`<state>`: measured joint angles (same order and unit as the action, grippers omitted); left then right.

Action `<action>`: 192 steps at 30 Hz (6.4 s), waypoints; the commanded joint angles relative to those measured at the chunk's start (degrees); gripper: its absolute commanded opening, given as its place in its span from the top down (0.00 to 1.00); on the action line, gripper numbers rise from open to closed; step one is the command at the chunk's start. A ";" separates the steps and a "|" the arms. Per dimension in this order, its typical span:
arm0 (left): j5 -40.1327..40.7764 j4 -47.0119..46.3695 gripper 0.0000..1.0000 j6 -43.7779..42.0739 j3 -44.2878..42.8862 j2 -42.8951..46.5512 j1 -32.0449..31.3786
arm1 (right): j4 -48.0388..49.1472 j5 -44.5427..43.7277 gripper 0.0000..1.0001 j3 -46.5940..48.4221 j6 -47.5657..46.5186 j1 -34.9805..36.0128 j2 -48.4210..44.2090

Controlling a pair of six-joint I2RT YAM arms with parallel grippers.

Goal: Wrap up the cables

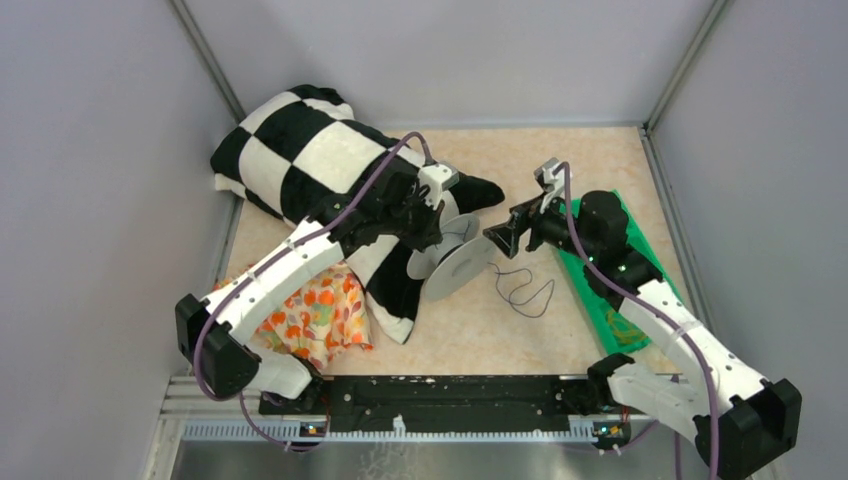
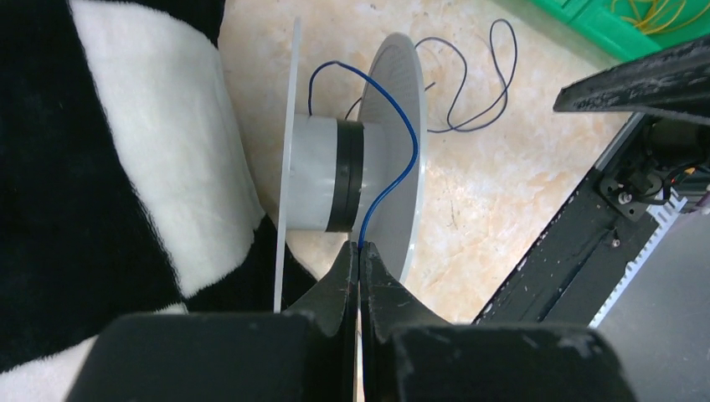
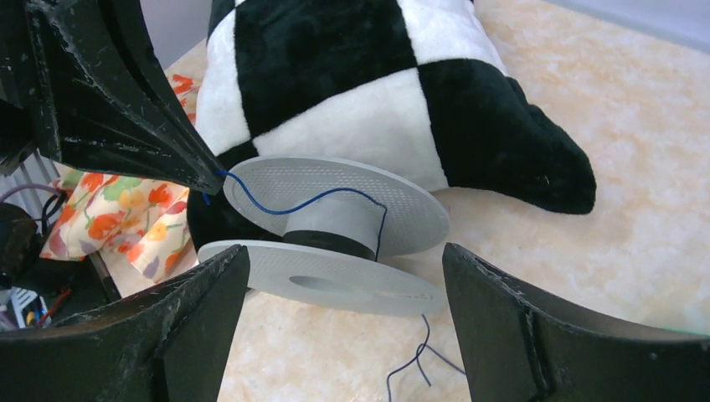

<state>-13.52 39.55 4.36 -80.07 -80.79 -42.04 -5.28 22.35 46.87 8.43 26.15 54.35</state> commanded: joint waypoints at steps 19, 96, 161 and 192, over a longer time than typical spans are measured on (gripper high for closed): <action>2.49 -5.63 1.00 -2.74 6.86 6.95 0.37 | 14.19 4.71 0.32 1.64 -9.46 7.28 6.90; -5.47 -2.73 1.00 4.69 3.11 5.54 3.19 | 20.16 -16.71 1.00 1.37 -32.29 21.75 16.33; -1.43 -7.26 0.04 11.26 10.05 7.00 8.38 | 17.77 -20.90 1.00 2.26 -70.98 21.74 19.95; -4.79 -16.35 0.32 12.02 13.46 2.97 8.36 | 18.94 -16.03 1.00 0.41 -64.05 22.07 22.20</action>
<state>-17.56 26.24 16.56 -66.52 -77.28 -33.87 11.40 4.40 47.55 -57.39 47.20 75.94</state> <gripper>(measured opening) 0.708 0.006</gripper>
